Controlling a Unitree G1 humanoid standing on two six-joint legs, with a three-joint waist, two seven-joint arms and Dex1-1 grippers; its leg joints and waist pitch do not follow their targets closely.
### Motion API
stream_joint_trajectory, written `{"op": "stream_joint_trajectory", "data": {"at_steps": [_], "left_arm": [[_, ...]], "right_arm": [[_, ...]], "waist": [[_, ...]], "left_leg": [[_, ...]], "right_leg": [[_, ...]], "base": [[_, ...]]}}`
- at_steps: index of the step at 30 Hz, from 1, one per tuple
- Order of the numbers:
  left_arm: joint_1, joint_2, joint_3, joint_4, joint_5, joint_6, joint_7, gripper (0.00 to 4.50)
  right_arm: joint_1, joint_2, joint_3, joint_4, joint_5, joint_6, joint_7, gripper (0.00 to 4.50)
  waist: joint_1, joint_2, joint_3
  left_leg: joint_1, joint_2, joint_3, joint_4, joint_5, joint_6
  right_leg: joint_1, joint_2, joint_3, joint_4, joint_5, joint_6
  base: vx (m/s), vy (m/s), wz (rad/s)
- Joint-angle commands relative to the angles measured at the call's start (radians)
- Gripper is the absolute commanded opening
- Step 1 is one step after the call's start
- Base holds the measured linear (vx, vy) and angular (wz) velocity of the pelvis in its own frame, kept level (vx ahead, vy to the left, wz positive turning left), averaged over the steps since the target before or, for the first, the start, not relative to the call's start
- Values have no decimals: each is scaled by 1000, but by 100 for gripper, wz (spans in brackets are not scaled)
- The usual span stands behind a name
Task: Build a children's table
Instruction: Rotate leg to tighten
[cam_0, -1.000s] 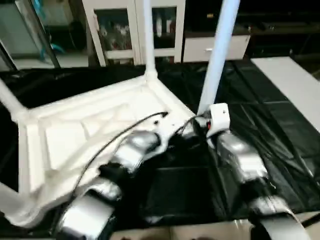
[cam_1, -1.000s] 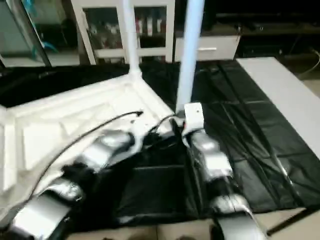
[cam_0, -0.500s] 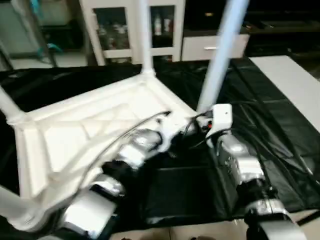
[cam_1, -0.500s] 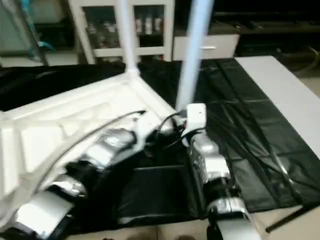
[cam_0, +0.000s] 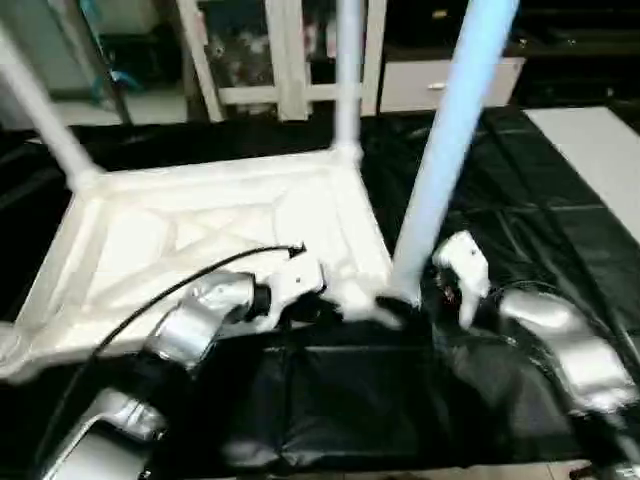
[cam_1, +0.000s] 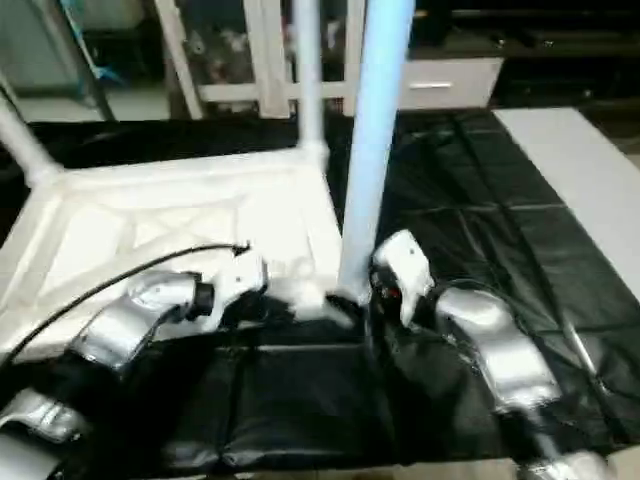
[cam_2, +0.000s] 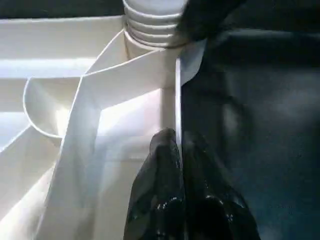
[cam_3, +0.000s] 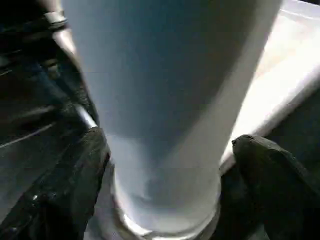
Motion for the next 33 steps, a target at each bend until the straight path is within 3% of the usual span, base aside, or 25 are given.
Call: {"op": "stream_joint_trajectory", "data": {"at_steps": [1,5,6,8,14,26,33], "left_arm": [[22,3,-30,-40,-11,23,-46,0],[26,6,-28,-56,-18,37,-57,0],[28,9,-27,-63,-20,42,-59,0],[37,18,-26,-87,-29,56,-65,0],[44,28,-25,-113,-35,74,-71,0],[53,34,-25,-137,-33,104,-72,0],[53,38,-24,-139,-33,112,-71,0]], "right_arm": [[11,-23,10,-50,26,22,60,421],[23,-53,23,-59,29,17,116,421],[28,-61,28,-65,27,15,134,421],[31,-71,46,-70,27,13,158,421],[30,-80,68,-65,11,7,182,421],[20,-59,44,-58,17,13,172,308],[28,-53,48,-61,21,14,180,274]], "waist": [[-2,-17,-56],[-4,-20,-52],[-5,-30,-51],[-3,-24,-53],[-2,-23,-57],[0,-22,-58],[0,-22,-59]], "left_leg": [[26,77,-28,-75,-235,90],[29,74,-31,-81,-300,43],[27,74,-30,-81,-302,42],[28,75,-33,-82,-293,38],[25,73,-30,-76,-242,60],[26,73,-30,-73,-224,68],[25,71,-29,-70,-204,79]], "right_leg": [[41,-57,38,-58,-208,-269],[37,-57,41,-67,-318,-235],[37,-57,42,-69,-328,-230],[36,-57,42,-67,-325,-222],[39,-56,43,-59,-229,-248],[42,-55,41,-57,-224,-254],[44,-54,40,-54,-198,-262]], "base": [[0,0,0],[0,0,0],[0,0,0],[0,0,0],[0,0,0],[0,0,0],[0,0,0]]}}
